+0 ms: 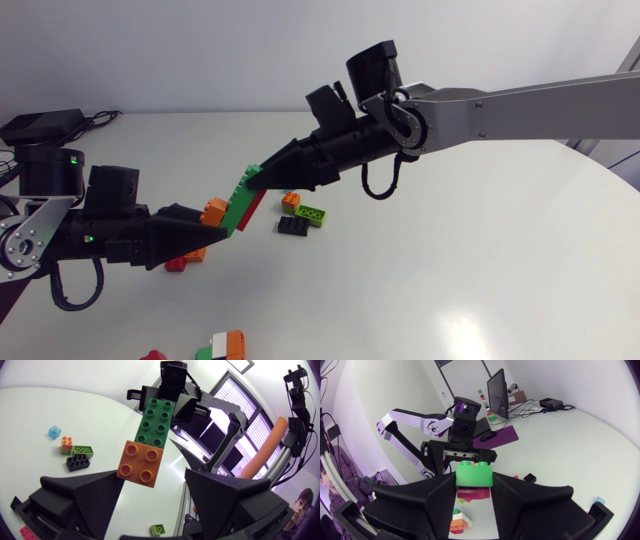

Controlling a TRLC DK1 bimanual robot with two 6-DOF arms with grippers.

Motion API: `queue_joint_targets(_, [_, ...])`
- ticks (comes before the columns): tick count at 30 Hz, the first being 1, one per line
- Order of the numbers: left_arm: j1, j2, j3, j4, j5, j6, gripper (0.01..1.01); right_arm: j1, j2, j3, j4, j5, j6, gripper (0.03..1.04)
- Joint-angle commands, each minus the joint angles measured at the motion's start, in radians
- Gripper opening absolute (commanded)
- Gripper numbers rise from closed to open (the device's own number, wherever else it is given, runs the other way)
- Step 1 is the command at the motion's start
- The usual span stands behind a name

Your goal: Disassemble duplo

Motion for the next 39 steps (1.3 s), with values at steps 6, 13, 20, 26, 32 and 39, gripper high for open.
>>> queue_joint_targets(6, [0.035,-0.069,-0.025,-0.004,0.037,0.0,0.731,-0.008,-0.074,-0.023,-0.191,0.027,-0.229,0.22])
queue_joint_targets(13, [0.024,-0.056,-0.024,0.001,0.036,0.001,0.6,0.003,-0.079,-0.017,-0.214,0.027,-0.243,0.22])
queue_joint_targets(20, [0.012,-0.04,-0.024,0.002,0.033,0.006,0.608,0.002,-0.075,-0.007,-0.211,0.017,-0.225,0.22])
queue_joint_targets(26, [0.009,-0.033,-0.025,0.002,0.03,0.012,0.784,-0.003,-0.066,0.006,-0.217,-0.056,-0.2,0.22])
queue_joint_targets(32, [0.006,-0.033,-0.025,0.002,0.022,0.014,0.859,-0.015,-0.052,0.025,-0.239,-0.121,-0.183,0.22])
queue_joint_targets(39, [-0.024,-0.043,-0.03,-0.002,0.022,0.021,0.849,-0.011,-0.033,0.033,-0.234,-0.125,-0.165,0.22])
